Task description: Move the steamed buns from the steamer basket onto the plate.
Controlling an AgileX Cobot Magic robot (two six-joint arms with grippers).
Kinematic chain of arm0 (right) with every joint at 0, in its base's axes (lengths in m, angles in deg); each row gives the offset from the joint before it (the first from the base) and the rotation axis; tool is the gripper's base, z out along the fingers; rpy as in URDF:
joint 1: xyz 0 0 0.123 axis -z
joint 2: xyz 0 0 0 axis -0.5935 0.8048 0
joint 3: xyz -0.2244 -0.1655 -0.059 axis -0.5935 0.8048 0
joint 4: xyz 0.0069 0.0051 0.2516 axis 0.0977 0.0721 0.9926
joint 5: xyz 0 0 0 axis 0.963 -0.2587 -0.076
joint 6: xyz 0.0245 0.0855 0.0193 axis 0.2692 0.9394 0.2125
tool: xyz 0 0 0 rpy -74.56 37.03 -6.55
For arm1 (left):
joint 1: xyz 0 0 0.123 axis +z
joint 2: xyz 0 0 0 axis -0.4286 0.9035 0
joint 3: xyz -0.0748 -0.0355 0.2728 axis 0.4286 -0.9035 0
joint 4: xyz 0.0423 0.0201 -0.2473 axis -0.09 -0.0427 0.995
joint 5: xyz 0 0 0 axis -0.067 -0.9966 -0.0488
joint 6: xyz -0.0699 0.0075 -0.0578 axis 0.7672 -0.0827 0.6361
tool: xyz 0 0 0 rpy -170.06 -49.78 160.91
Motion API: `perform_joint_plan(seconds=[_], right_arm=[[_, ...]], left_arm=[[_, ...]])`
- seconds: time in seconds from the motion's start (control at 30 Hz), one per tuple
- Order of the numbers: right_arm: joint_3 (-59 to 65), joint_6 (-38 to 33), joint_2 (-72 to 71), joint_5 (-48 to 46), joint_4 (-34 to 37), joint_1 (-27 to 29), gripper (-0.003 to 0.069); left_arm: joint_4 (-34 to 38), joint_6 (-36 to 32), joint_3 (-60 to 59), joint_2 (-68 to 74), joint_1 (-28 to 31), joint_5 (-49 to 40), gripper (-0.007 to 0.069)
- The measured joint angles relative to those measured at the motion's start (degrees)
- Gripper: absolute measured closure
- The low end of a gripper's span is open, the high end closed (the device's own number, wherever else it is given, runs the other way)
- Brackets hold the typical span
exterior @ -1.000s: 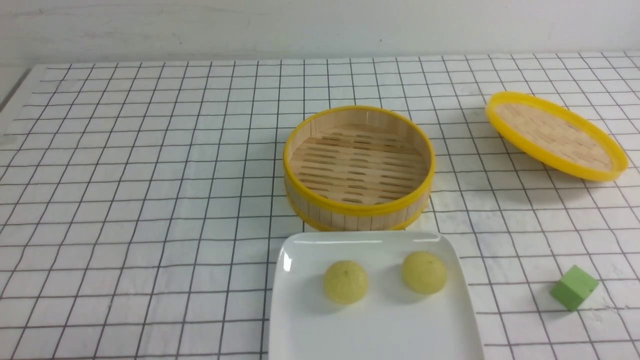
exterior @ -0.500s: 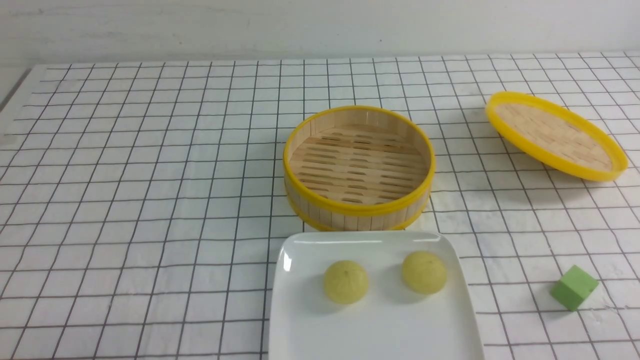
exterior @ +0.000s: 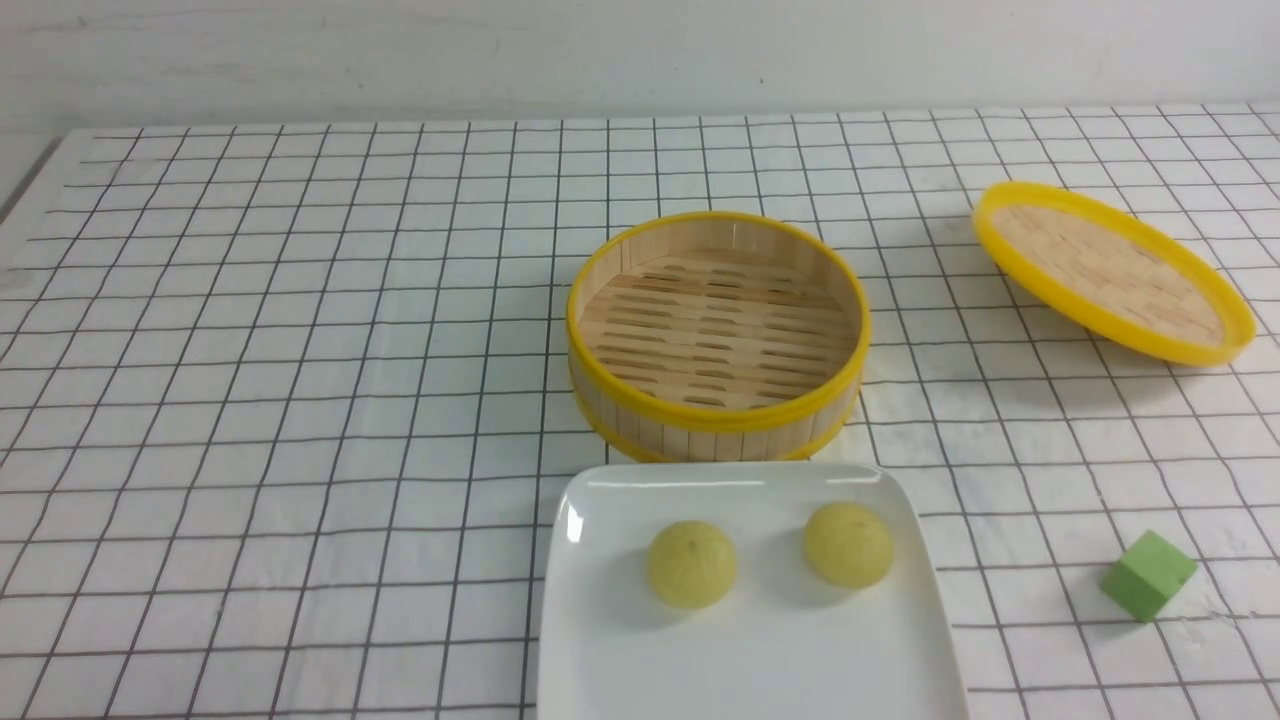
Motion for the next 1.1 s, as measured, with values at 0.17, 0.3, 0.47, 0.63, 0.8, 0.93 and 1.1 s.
perform_joint_plan(seconds=[0.17,0.3,0.47,0.63,0.8,0.93,1.1], right_arm=[[0.00,0.00,0.00,0.00,0.00,0.00,0.0419],[0.00,0.00,0.00,0.00,0.00,0.00,0.0419],[0.00,0.00,0.00,0.00,0.00,0.00,0.0419],[0.00,0.00,0.00,0.00,0.00,0.00,0.0419],[0.00,0.00,0.00,0.00,0.00,0.00,0.0419],[0.00,0.00,0.00,0.07,0.00,0.00,0.0419],[0.00,0.00,0.00,0.07,0.00,0.00,0.0419]], left_arm=[[0.00,0.00,0.00,0.00,0.00,0.00,0.0162],[0.00,0.00,0.00,0.00,0.00,-0.02,0.0162],[-0.03,0.00,0.00,0.00,0.00,-0.07,0.0162],[-0.03,0.00,0.00,0.00,0.00,-0.06,0.0162],[-0.23,0.00,0.00,0.00,0.00,-0.06,0.0162],[-0.44,0.00,0.00,0.00,0.00,-0.06,0.0173],[-0.44,0.00,0.00,0.00,0.00,-0.06,0.0179]])
